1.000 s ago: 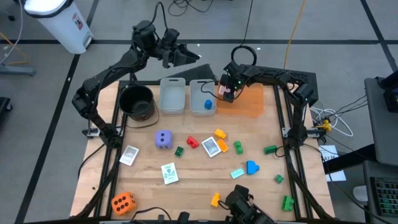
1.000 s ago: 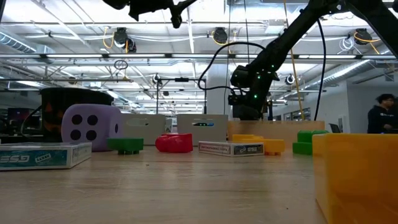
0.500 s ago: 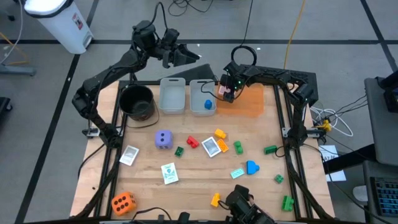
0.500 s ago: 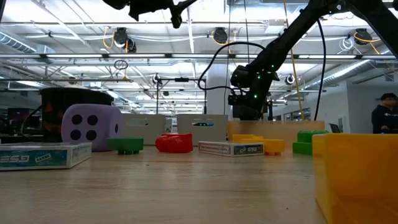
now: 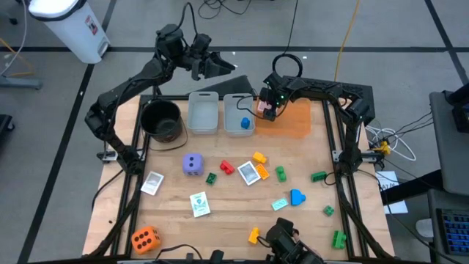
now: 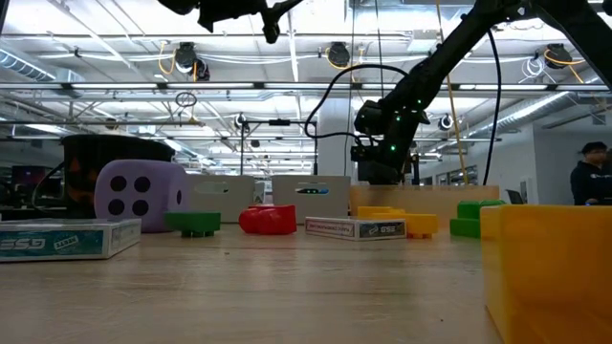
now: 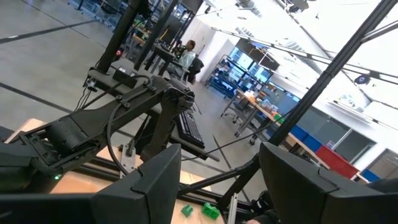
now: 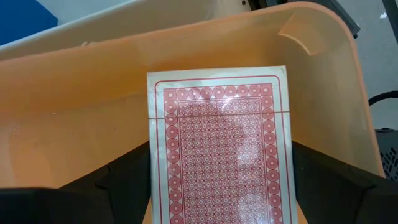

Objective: Pick & Place Toys
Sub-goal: Put the red playing card into the orange bin

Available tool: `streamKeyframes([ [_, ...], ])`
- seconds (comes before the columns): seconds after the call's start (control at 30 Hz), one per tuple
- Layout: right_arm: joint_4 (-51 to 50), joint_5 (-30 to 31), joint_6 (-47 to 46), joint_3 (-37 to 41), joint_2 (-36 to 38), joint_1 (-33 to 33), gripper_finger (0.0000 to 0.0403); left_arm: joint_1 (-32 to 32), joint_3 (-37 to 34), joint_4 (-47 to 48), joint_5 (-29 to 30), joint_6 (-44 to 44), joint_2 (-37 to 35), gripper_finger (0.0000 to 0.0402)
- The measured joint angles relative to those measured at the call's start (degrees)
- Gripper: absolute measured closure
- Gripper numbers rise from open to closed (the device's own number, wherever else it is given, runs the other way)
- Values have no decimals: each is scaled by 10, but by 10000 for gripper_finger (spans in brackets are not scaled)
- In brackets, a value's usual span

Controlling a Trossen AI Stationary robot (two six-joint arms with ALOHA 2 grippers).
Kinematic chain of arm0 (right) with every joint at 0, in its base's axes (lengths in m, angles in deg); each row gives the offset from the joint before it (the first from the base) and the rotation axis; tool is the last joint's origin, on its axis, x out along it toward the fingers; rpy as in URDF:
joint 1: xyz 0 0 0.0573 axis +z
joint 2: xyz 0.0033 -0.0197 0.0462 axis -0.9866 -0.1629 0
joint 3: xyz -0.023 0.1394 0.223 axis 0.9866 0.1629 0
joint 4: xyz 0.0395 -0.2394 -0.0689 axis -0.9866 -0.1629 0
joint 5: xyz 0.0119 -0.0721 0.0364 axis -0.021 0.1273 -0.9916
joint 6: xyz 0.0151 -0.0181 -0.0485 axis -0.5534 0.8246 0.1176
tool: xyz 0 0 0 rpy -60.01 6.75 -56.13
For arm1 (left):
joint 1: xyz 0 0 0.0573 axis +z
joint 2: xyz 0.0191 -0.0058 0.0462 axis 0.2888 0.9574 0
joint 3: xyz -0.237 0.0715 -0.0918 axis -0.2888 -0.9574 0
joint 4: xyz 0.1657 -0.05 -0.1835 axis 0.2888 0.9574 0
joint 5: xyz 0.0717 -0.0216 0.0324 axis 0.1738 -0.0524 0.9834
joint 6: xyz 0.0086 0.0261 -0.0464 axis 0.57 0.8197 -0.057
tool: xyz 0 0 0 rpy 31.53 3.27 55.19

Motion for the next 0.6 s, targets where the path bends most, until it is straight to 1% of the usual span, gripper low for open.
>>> streamKeyframes([
  [0.2,0,0,0,0,0,0,101,0,0,0,0,-1,0,176],
  [0.27,0,0,0,0,0,0,99,0,0,0,0,-1,0,176],
  [0.47,0,2,0,0,0,0,58,0,0,0,0,-1,0,176],
  [0.6,0,3,0,0,0,0,44,0,0,0,0,-1,0,176],
])
